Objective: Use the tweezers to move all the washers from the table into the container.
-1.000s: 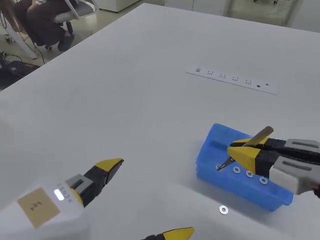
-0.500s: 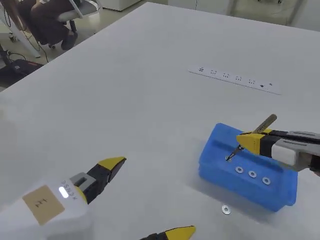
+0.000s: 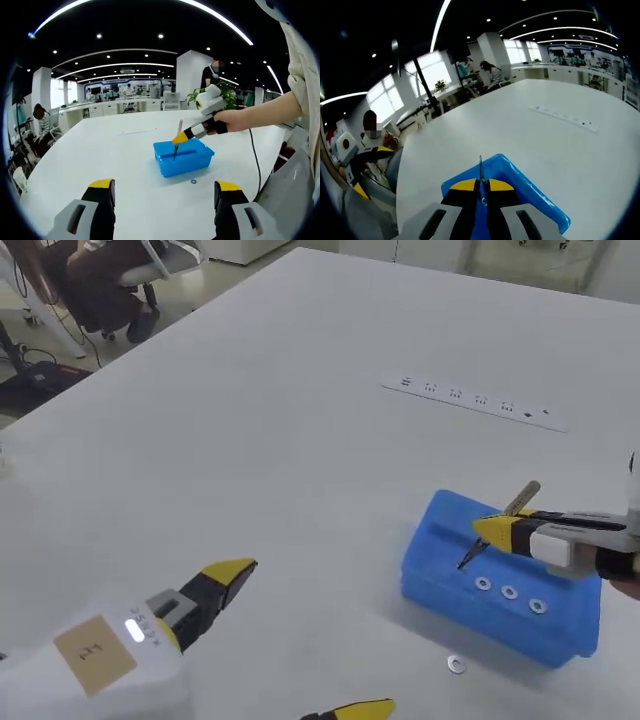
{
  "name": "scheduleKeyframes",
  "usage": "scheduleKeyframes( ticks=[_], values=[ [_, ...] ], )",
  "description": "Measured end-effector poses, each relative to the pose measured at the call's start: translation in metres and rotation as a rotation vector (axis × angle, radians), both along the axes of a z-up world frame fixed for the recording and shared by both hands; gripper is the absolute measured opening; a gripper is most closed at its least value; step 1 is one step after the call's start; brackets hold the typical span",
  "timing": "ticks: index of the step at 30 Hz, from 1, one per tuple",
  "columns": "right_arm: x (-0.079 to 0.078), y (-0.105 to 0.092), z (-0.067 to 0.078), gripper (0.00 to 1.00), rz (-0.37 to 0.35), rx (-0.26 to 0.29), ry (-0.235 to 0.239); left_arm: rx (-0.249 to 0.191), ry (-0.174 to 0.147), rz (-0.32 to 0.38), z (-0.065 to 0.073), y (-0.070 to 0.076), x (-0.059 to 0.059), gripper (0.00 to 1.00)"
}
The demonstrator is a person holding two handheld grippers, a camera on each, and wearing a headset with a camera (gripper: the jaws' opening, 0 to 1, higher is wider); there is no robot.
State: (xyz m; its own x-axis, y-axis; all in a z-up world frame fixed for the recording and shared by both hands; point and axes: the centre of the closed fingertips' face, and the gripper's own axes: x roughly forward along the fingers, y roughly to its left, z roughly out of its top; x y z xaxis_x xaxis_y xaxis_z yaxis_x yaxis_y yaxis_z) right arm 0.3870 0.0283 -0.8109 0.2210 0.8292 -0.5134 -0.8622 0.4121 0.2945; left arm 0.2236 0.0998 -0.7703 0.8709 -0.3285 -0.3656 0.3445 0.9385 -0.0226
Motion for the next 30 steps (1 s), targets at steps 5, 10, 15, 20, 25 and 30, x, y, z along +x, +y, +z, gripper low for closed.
scheduleKeyframes(
  ticks=[5, 10, 15, 20, 25, 30],
  values=[
    [0.0010, 0.0009, -0.0064, 0.03, 0.007, -0.020, -0.002, 0.002, 0.003, -0.005, -0.0005, -0.0013, -0.0007, 0.83],
    [0.0007, 0.0008, -0.0088, 0.03, 0.010, -0.029, -0.002, 0.004, 0.006, -0.006, -0.0009, -0.0014, -0.0012, 0.82],
    [-0.0002, 0.0004, -0.0113, 0.03, 0.024, -0.054, -0.019, 0.006, 0.006, -0.007, -0.0006, -0.0014, -0.0013, 0.82],
    [-0.0015, 0.0016, -0.0116, 0.03, 0.031, -0.057, -0.022, 0.006, 0.003, -0.003, 0.0001, -0.0006, -0.0012, 0.82],
    [-0.0029, 0.0028, -0.0106, 0.04, 0.042, -0.061, -0.034, 0.006, 0.003, -0.004, 0.0003, -0.0010, -0.0012, 0.82],
    [-0.0026, 0.0031, -0.0039, 0.04, 0.037, -0.046, -0.043, 0.007, 0.003, -0.003, 0.0005, -0.0007, -0.0010, 0.82]
  ],
)
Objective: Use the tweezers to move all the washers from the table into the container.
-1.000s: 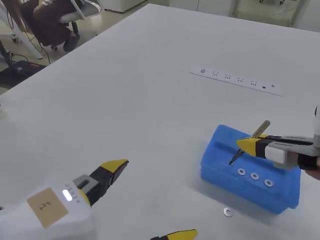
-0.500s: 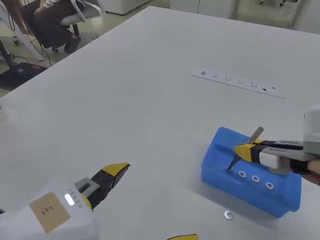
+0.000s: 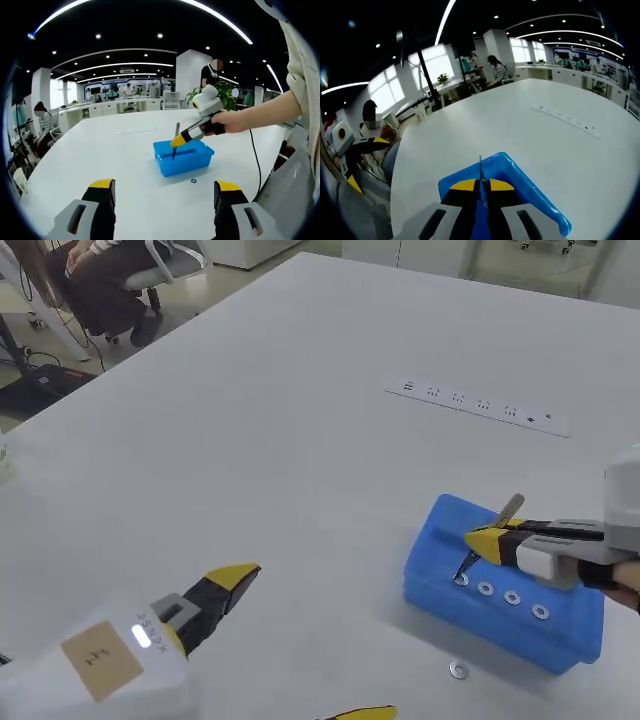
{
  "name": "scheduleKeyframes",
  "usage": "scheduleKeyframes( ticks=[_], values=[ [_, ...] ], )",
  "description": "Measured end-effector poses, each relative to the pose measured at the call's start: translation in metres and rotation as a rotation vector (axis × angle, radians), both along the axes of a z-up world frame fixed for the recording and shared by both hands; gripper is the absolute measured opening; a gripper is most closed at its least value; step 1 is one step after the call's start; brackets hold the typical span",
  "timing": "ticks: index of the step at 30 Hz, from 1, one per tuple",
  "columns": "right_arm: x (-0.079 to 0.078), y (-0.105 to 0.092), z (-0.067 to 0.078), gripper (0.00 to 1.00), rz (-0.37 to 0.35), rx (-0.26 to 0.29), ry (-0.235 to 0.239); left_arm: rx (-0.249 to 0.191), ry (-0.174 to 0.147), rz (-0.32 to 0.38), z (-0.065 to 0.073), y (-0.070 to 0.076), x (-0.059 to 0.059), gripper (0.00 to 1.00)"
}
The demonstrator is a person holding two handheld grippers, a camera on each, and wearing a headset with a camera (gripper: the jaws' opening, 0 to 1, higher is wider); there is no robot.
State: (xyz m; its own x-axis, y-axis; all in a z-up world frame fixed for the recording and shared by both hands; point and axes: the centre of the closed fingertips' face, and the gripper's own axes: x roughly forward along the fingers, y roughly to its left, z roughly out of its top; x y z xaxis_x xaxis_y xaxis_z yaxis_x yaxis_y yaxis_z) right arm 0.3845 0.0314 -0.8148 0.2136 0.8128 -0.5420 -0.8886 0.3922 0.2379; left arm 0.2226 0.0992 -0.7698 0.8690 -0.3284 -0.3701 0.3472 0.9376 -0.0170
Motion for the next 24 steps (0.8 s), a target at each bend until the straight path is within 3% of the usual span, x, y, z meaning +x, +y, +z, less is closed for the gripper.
scheduleKeyframes(
  ticks=[10, 19, 24],
  values=[
    [-0.009, -0.001, 0.025, 0.04, -0.014, 0.065, -0.014, 0.000, -0.001, 0.001, 0.000, 0.000, 0.000, 0.82],
    [-0.028, -0.002, 0.054, 0.04, -0.006, 0.135, -0.030, -0.001, -0.003, -0.001, 0.000, -0.001, 0.000, 0.82],
    [-0.041, -0.003, 0.060, 0.04, 0.006, 0.156, -0.019, -0.002, -0.002, -0.002, -0.001, -0.001, -0.001, 0.82]
  ],
)
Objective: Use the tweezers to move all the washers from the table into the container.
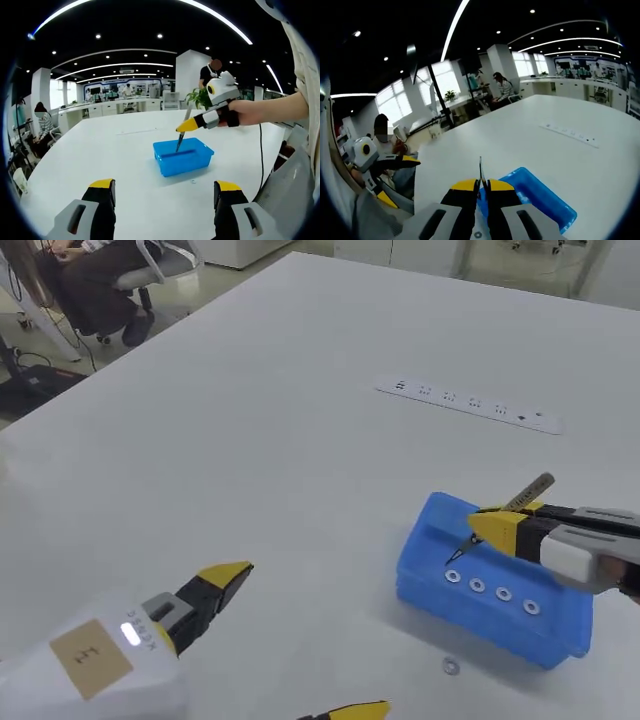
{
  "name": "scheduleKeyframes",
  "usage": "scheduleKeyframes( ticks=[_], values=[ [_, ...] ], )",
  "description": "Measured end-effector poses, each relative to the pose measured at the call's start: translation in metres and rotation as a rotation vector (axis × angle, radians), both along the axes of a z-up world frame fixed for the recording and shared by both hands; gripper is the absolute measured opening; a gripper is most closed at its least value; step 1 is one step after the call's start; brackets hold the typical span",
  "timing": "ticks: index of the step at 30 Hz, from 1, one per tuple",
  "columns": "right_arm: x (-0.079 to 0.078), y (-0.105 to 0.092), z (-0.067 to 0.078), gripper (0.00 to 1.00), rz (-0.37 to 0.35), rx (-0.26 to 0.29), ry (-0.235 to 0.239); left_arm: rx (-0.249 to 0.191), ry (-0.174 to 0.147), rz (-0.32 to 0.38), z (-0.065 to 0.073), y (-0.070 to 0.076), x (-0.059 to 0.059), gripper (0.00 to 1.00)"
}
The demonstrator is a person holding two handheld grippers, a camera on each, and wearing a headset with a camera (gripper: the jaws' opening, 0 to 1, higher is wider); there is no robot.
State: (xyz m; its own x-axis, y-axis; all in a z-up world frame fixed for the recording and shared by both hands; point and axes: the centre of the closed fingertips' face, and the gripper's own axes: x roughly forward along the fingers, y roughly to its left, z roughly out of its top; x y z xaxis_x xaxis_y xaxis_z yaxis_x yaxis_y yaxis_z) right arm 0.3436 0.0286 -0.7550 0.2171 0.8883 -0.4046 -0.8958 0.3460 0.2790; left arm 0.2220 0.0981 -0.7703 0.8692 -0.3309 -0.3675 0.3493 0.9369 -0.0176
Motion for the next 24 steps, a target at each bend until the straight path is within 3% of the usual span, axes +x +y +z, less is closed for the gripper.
scheduleKeyframes(
  ticks=[7, 24],
  values=[
    [-0.012, -0.003, -0.007, 0.04, 0.015, -0.005, 0.033, 0.002, 0.000, 0.000, 0.000, 0.000, 0.000, 0.82],
    [-0.036, -0.010, -0.047, 0.04, 0.049, -0.082, 0.099, 0.001, 0.002, -0.004, -0.001, -0.001, 0.000, 0.82]
  ],
)
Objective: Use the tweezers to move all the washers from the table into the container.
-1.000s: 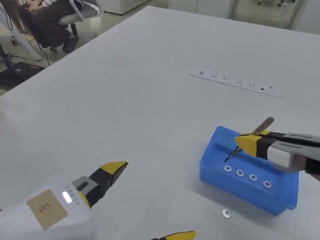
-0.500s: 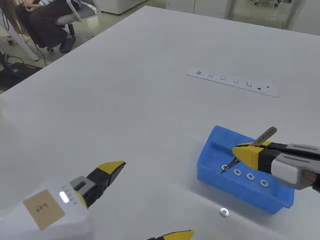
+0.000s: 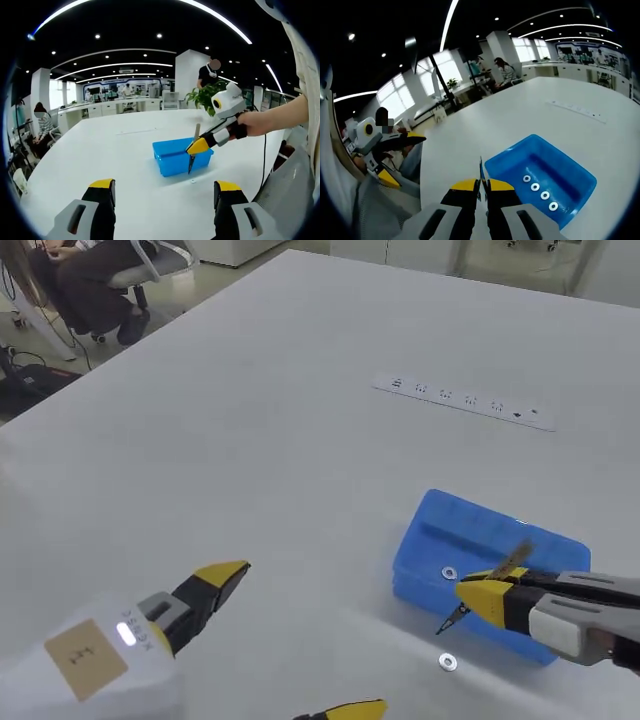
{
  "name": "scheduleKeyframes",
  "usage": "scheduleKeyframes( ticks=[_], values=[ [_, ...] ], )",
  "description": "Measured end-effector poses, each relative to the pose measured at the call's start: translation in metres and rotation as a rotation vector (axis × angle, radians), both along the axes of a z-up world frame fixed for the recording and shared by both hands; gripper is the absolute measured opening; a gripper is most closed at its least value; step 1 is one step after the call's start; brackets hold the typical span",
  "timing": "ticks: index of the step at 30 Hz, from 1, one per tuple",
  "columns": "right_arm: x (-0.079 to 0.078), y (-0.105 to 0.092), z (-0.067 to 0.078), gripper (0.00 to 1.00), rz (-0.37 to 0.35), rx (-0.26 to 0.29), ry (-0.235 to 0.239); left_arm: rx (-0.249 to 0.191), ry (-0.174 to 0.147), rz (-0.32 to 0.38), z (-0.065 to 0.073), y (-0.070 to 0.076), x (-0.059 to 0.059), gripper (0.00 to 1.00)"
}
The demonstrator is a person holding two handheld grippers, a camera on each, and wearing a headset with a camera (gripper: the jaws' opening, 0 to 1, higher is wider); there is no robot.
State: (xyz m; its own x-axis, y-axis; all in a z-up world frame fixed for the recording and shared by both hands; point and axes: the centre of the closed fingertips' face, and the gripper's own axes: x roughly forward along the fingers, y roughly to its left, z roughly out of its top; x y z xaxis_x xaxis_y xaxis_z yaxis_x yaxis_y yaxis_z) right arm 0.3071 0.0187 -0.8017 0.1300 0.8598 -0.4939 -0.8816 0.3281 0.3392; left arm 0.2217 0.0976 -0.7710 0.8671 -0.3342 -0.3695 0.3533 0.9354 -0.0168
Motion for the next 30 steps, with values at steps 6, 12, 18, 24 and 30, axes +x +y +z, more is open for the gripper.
scheduleKeyframes(
  ticks=[6, 12, 18, 24, 30],
  values=[
    [-0.004, -0.005, -0.012, 0.04, 0.017, -0.042, -0.004, -0.001, 0.001, -0.002, 0.000, -0.001, 0.000, 0.82],
    [-0.007, -0.008, -0.020, 0.04, 0.032, -0.077, -0.013, -0.025, -0.011, -0.002, 0.002, -0.002, 0.001, 0.84],
    [-0.007, -0.010, -0.025, 0.04, 0.038, -0.087, -0.017, -0.086, -0.043, -0.005, 0.010, -0.005, 0.003, 0.87],
    [-0.008, -0.012, -0.029, 0.04, 0.046, -0.103, -0.028, -0.168, -0.074, -0.010, 0.020, -0.009, 0.004, 0.87],
    [-0.011, -0.011, -0.029, 0.04, 0.051, -0.100, -0.038, -0.211, -0.092, -0.018, 0.026, -0.013, 0.004, 0.88]
  ],
)
